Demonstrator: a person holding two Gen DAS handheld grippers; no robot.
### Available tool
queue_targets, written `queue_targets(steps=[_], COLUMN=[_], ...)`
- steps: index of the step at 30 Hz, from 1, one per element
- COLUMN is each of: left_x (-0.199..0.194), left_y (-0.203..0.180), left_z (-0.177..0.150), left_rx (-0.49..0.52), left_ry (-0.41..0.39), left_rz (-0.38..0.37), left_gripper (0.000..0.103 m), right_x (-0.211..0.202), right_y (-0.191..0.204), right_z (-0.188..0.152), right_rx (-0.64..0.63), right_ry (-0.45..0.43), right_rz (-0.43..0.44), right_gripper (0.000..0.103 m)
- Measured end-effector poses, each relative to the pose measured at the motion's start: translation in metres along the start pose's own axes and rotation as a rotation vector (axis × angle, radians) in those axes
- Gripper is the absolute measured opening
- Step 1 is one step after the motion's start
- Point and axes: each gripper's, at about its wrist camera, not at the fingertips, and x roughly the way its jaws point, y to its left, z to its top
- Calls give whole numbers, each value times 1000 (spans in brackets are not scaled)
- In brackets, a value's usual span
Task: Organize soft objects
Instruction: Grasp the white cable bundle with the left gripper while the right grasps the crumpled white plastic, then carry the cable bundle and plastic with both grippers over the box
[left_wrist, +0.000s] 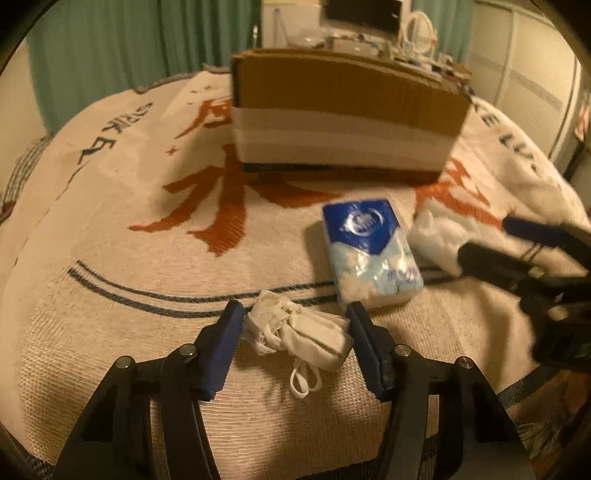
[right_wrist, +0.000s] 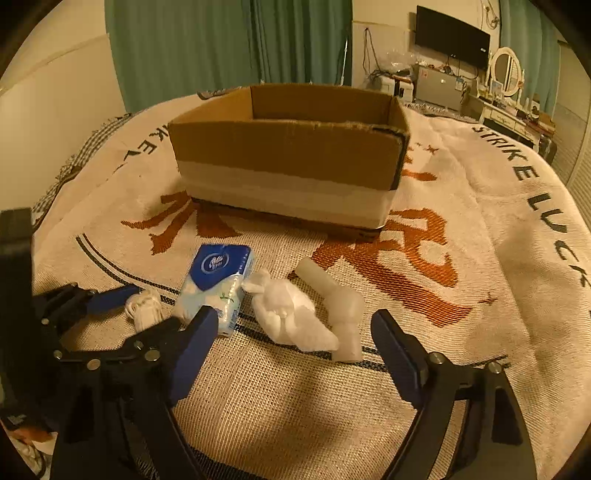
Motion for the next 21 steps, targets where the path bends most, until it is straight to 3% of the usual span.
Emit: queue_targets(steps=[7, 10, 12, 13, 21], left_x=[-16, -13, -9, -8, -21], left_y=[8, 12, 12, 12, 5], left_z=[12, 13, 11, 11, 6], left_rx=[12, -3, -2, -2, 18], left_ry=[-91, -84, -71, -67, -62], left_rz=[23, 6, 1, -6, -7], left_gripper=[57, 57, 57, 57, 57], right_x=[28, 34, 39, 41, 11], right_y=[8, 12, 13, 13, 12], right_z=[4, 5, 4, 3, -7], right_rx=[-16, -37, -37, -34, 1], right_ry=[45, 41, 59, 66, 16], right_rz=[10, -8, -17, -21, -1], right_gripper=[68, 64, 42, 38, 33])
